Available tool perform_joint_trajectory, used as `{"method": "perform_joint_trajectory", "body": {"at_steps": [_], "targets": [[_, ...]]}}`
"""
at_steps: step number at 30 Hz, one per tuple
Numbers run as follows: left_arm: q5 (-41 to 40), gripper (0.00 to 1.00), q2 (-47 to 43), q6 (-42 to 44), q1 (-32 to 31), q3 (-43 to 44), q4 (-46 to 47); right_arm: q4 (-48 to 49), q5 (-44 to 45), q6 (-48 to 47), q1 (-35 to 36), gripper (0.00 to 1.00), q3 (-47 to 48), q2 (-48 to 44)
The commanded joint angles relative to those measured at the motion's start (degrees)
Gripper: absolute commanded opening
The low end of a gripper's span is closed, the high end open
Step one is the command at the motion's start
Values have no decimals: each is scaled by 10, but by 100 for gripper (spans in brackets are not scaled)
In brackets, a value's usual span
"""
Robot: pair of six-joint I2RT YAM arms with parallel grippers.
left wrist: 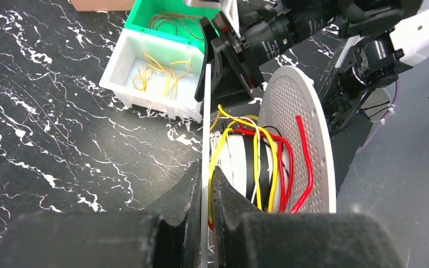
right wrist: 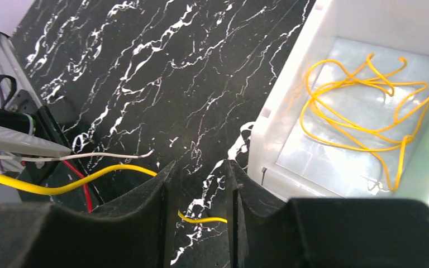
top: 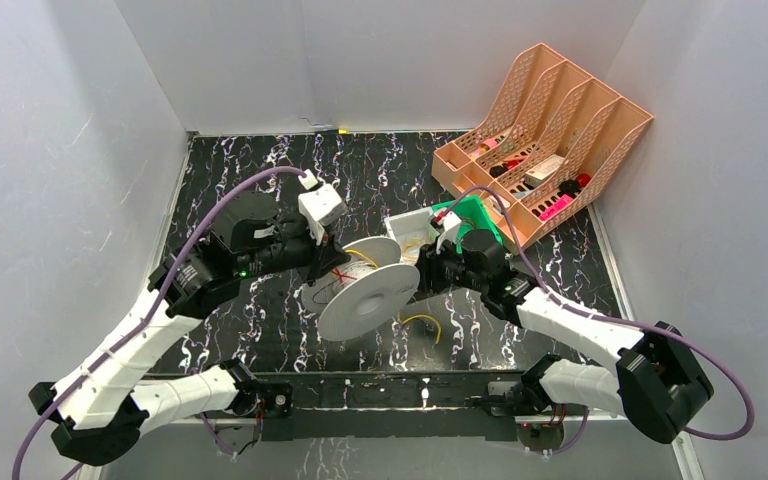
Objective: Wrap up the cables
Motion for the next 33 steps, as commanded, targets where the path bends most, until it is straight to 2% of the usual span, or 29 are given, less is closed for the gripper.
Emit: {"method": "perform_joint_trajectory", "body": {"at_steps": [1, 15, 27, 33], "targets": [[8, 0, -20, -14, -2, 46, 27, 58, -22, 25, -2, 43, -18, -1], [-7, 0, -17, -11, -2, 59, 32, 115, -65, 86, -3, 50, -87, 14], [-17, 0, -14, -10, -2, 61, 34, 5, 65, 88, -2, 50, -95, 2], [-21, 0, -14, -11, -3, 60, 36, -32, 43, 113, -1, 51, -86, 18]]}}
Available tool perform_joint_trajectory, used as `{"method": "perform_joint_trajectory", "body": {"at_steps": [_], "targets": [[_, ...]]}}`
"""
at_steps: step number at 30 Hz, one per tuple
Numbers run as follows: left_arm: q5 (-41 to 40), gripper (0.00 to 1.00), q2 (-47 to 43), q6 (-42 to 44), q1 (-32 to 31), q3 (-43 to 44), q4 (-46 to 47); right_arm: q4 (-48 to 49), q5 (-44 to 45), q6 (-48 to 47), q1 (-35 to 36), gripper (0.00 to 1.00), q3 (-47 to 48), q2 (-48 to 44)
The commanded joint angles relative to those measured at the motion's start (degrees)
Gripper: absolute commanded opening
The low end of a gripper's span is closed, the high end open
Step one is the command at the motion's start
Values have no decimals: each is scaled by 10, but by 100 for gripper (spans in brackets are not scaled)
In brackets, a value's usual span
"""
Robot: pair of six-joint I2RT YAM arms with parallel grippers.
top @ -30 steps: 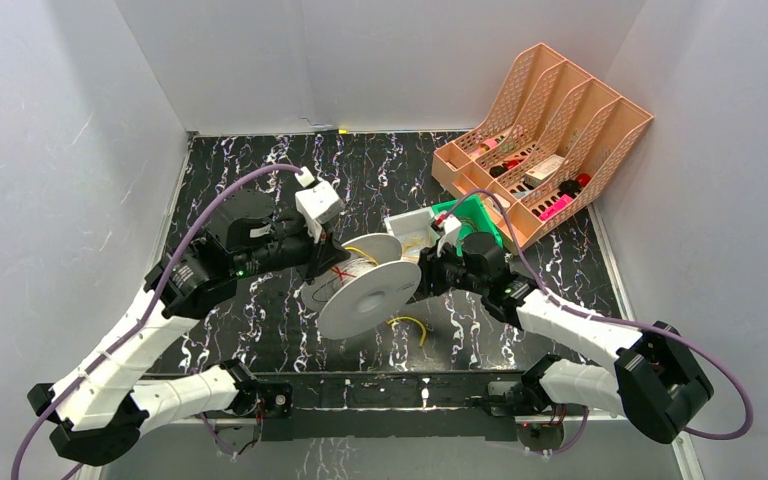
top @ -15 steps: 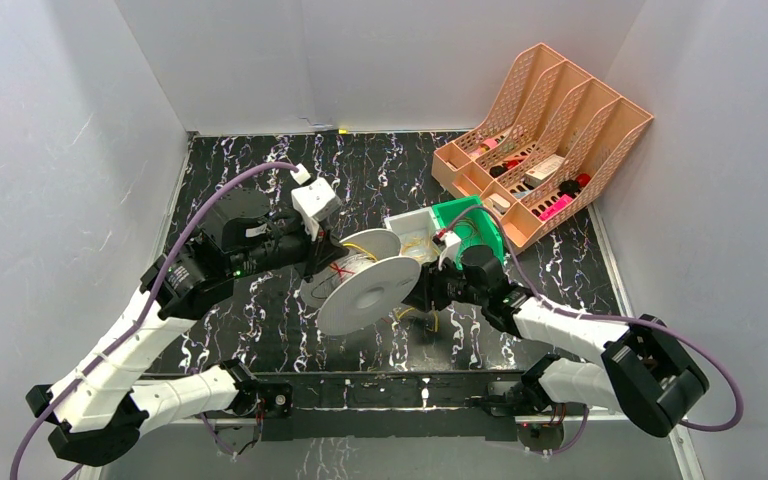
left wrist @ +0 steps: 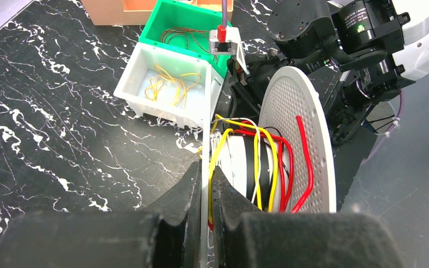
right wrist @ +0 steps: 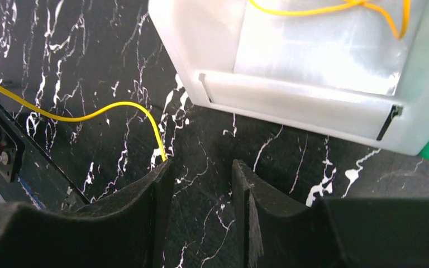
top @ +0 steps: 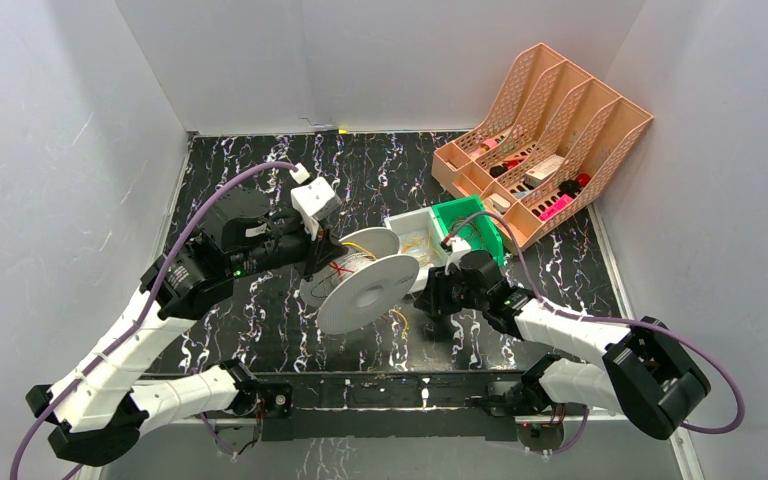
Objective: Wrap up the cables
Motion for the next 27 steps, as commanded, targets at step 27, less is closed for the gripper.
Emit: {"method": "perform_joint_trajectory", "body": {"at_steps": [27], "targets": [[-27, 0, -12, -15, -3, 15, 44, 36, -63, 164, 7, 43, -49, 34]]}}
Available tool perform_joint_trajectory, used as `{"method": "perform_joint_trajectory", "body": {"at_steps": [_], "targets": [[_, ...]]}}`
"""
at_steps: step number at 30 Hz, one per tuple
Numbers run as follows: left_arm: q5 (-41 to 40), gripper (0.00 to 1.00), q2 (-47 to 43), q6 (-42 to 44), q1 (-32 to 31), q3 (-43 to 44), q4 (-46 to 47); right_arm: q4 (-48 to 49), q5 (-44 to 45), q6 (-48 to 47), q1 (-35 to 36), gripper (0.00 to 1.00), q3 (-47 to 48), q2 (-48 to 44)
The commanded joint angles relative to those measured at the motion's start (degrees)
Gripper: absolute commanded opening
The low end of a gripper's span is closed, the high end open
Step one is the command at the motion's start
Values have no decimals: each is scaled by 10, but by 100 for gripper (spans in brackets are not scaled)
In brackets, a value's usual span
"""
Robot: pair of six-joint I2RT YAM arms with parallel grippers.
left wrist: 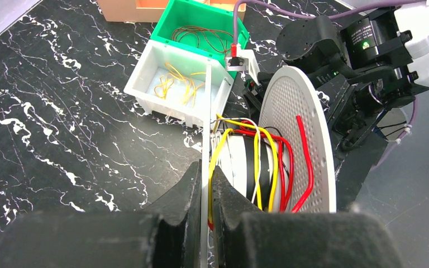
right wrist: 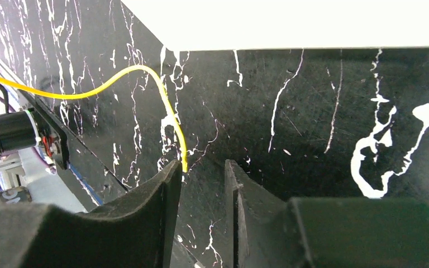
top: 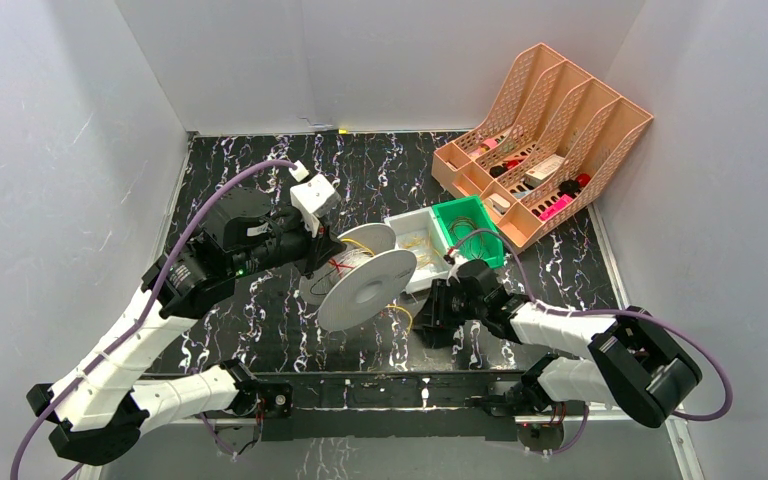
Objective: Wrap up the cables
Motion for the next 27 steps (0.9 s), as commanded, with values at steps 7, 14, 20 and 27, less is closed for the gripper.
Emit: {"method": "perform_joint_trajectory", "body": {"at_steps": [7, 14, 20, 27], "targets": [[-7, 0, -15, -12, -2, 11, 42, 70, -12, 42, 6, 43, -30, 3], [-2, 0, -11, -13, -3, 14, 42, 71, 28, 49, 7, 29, -45, -14], [2, 0, -9, -15, -3, 14, 43, 89, 27, 53, 7, 17, -48, -11], [1, 0, -8, -16, -2, 12, 43, 128, 11, 58, 7, 38, -59, -13]]}}
